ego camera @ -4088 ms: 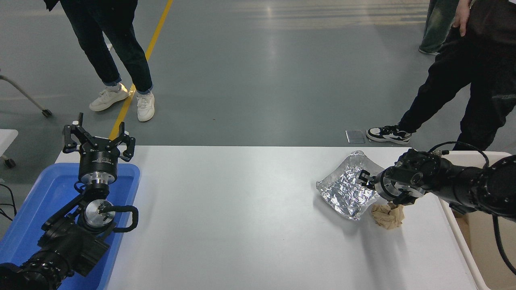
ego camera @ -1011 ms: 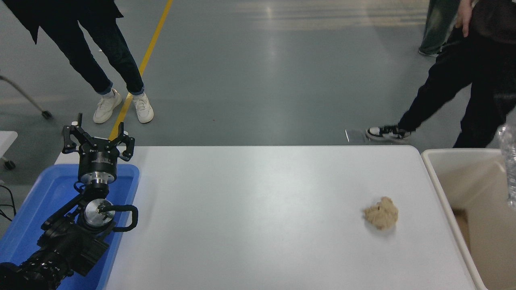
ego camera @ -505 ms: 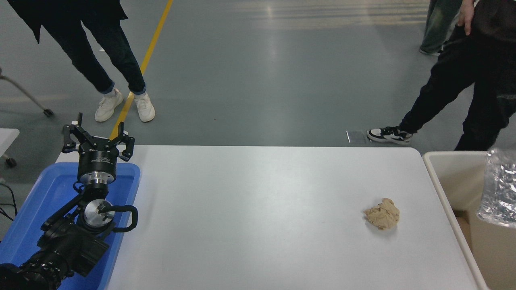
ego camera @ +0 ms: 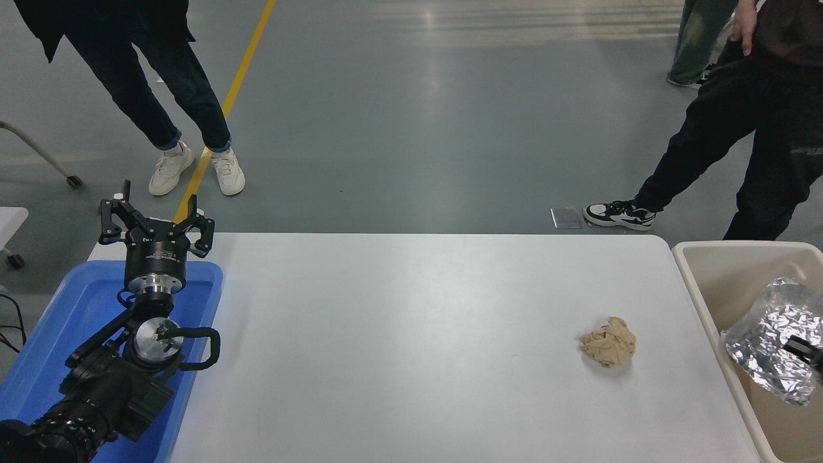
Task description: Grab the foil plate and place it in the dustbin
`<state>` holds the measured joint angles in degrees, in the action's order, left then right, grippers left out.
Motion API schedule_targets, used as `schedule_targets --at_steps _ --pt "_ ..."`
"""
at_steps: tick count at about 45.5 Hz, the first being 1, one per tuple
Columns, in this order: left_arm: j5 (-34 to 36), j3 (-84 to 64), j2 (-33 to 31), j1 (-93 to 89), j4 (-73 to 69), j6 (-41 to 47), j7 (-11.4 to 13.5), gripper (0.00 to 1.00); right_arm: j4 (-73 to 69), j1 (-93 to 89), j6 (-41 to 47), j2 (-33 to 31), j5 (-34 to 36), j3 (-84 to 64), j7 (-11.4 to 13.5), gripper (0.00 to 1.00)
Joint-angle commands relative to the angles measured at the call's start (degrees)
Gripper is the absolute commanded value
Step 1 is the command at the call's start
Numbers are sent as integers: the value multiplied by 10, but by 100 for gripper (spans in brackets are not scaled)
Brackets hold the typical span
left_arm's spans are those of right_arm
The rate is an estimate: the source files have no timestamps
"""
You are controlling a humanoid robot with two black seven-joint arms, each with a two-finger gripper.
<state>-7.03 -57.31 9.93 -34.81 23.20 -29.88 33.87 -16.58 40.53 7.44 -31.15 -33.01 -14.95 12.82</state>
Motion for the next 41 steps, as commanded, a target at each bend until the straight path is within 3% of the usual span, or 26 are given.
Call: schedule_targets --at_steps 1,2,4,7,26,37,41 --pt "0 0 0 0 0 0 0 99 3 4 0 18 5 2 0 11" --pt "0 0 0 0 0 0 0 99 3 5 0 19 5 2 0 27" --pt "0 0 0 0 0 0 0 99 3 12 0 19 5 2 0 70" --pt "0 0 0 0 0 0 1 99 3 24 2 17 5 0 0 100" --pt "0 1 0 0 0 0 0 99 -41 94 11 -15 6 -89 1 100" --pt "1 1 0 0 0 -2 0 99 -342 323 21 -124 0 -242 11 100" --pt "2 1 0 0 0 -2 0 99 -409 413 76 -131 4 -273 11 100"
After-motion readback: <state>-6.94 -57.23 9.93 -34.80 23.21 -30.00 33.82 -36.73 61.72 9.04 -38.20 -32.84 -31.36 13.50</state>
